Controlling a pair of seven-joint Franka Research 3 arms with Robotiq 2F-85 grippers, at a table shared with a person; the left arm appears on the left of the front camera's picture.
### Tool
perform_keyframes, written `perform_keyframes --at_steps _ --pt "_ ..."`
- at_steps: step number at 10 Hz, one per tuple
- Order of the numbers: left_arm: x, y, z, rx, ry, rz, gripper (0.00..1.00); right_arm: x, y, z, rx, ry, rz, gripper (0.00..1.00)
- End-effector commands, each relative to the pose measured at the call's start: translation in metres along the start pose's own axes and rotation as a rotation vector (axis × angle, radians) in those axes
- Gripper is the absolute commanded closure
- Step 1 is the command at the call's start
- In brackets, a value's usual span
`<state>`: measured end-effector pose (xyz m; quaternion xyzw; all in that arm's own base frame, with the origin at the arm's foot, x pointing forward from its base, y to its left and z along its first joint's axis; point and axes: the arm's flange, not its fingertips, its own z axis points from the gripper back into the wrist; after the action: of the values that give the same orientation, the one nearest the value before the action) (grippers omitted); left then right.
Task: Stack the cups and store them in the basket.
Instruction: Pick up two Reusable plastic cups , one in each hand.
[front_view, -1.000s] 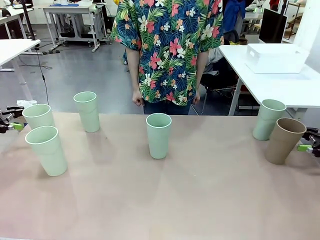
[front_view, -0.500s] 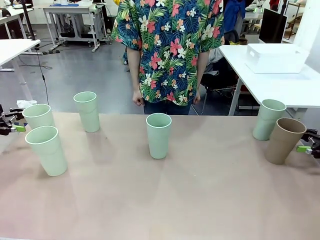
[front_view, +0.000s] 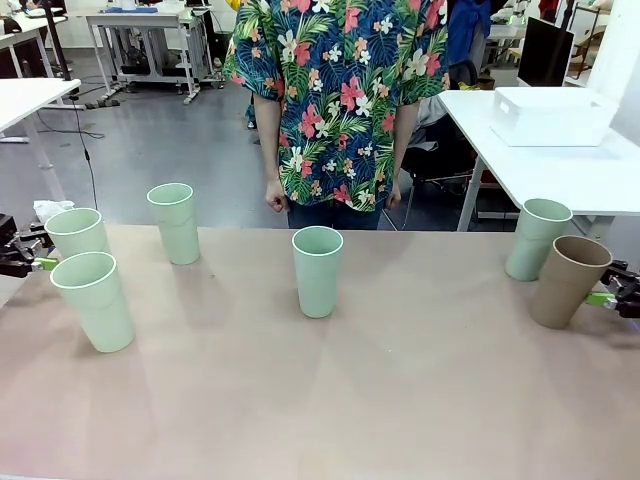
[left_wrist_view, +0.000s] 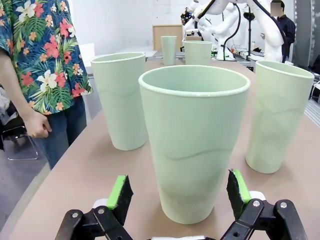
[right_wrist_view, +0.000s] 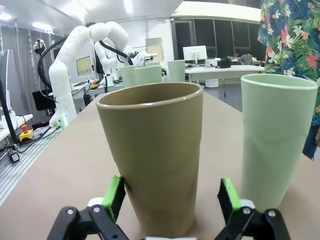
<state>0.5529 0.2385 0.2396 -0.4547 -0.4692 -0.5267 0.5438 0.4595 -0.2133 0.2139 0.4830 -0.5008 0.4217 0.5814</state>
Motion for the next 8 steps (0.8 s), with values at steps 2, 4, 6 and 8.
perform_keyframes --at_steps 2,4,6,8 --pt "-0.0013 -0.0002 -0.0064 0.0 -0.024 -0.038 0.0 -0.0024 -0.004 -0.006 -0.007 -0.039 0.039 0.0" --pt "-0.0037 -0.0002 -0.008 -0.009 -0.04 -0.036 0.0 -0.0042 -0.0032 -0.0099 0.001 -0.037 0.038 0.0" --pt "-0.0049 0.0009 -0.0104 -0.017 -0.053 -0.037 0.0 -0.0034 -0.0013 -0.0101 0.001 -0.036 0.036 0.0" --pt "-0.0063 -0.0002 -0.0133 -0.029 -0.073 -0.035 0.0 -0.0032 -0.0005 -0.0119 0.003 -0.041 0.035 0.0"
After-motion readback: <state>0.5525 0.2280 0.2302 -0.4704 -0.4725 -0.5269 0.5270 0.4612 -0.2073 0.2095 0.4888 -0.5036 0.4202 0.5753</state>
